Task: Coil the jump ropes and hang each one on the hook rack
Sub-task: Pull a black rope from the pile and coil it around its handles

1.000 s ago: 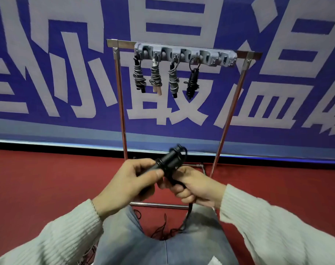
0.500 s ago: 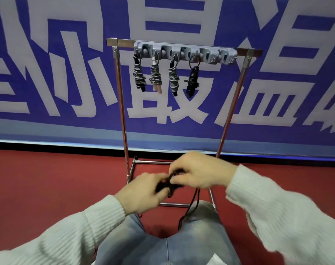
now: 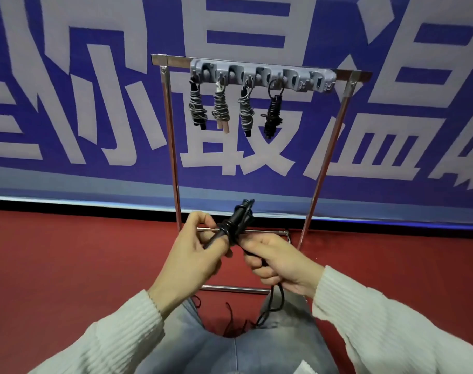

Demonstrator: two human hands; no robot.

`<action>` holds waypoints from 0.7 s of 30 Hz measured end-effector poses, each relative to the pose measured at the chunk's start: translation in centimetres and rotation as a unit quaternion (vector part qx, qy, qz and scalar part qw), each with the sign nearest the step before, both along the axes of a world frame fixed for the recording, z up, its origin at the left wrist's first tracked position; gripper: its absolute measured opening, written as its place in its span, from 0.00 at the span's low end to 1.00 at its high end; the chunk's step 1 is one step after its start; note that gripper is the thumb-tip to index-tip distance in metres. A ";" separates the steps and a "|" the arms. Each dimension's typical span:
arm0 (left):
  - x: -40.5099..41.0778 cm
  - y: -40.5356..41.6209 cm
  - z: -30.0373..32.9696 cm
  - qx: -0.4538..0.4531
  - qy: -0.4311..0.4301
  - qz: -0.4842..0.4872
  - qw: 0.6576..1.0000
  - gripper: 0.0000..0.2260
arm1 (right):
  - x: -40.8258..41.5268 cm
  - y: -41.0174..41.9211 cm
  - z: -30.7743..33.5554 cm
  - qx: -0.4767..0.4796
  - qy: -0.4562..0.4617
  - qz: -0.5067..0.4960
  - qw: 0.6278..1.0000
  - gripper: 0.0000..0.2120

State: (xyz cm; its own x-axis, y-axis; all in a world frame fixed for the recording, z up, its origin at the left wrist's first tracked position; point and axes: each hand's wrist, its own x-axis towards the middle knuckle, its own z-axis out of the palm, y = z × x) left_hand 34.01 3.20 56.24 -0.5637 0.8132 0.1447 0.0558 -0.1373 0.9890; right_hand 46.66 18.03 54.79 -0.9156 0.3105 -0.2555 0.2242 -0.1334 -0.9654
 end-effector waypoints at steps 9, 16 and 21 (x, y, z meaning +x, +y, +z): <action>-2.8 2.7 -3.1 -0.206 0.462 0.055 0.861 0.09 | 0.6 -0.5 3.9 0.693 -0.090 0.067 0.713 0.11; -0.8 0.5 -0.2 -0.023 0.483 -0.120 0.867 0.05 | -0.8 3.0 6.6 0.302 0.051 0.127 0.943 0.10; 0.3 -0.9 0.3 0.073 0.268 -0.136 0.951 0.11 | -0.7 3.3 1.8 0.065 0.006 0.106 0.992 0.04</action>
State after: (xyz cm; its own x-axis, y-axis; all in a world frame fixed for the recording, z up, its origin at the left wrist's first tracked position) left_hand 34.33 2.33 56.56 -0.1478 0.8674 0.4752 0.4895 -0.3534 0.7972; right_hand 46.00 21.30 56.58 -0.9664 0.1407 -0.2149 0.2227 0.0414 -0.9740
